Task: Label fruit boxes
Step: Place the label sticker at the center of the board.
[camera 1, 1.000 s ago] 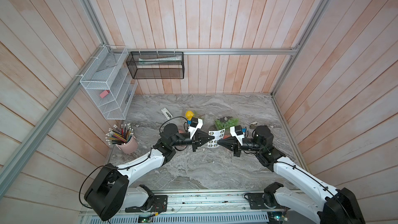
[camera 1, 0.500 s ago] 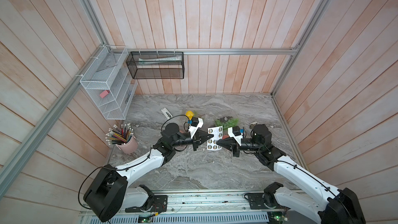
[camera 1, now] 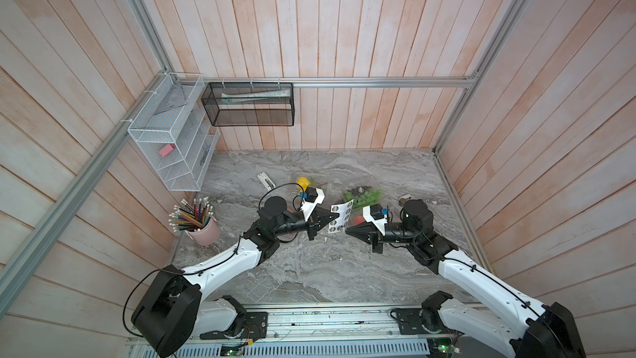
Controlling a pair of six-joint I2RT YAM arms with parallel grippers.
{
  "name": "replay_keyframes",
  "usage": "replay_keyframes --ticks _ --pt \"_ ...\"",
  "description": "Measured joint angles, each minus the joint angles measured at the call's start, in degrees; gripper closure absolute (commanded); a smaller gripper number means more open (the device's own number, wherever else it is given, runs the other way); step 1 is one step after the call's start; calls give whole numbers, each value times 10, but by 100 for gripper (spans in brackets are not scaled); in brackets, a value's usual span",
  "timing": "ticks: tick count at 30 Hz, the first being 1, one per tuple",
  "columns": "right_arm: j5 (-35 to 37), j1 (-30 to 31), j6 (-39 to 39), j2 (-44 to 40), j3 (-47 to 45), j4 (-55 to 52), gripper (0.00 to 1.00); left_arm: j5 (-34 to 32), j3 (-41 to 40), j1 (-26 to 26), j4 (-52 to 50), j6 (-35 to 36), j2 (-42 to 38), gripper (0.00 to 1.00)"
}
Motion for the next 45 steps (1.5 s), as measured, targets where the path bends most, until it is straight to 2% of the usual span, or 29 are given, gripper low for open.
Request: replay_keyframes --ticks 4,15,22,35,45 --pt "-1 -18 53 -20 -5 30 100 -8 0 0 -38 -5 -5 100" --pt "11 -51 160 4 -5 45 100 -37 -28 -30 -156 -104 -10 100" --pt "12 -56 181 15 -2 45 100 -54 -43 -30 -222 -127 33 100" --pt "15 -58 197 0 -8 46 100 -155 -13 -30 -297 -144 122 99" --pt "24 -59 202 -2 -13 45 100 -238 23 -30 -341 -140 140 78"
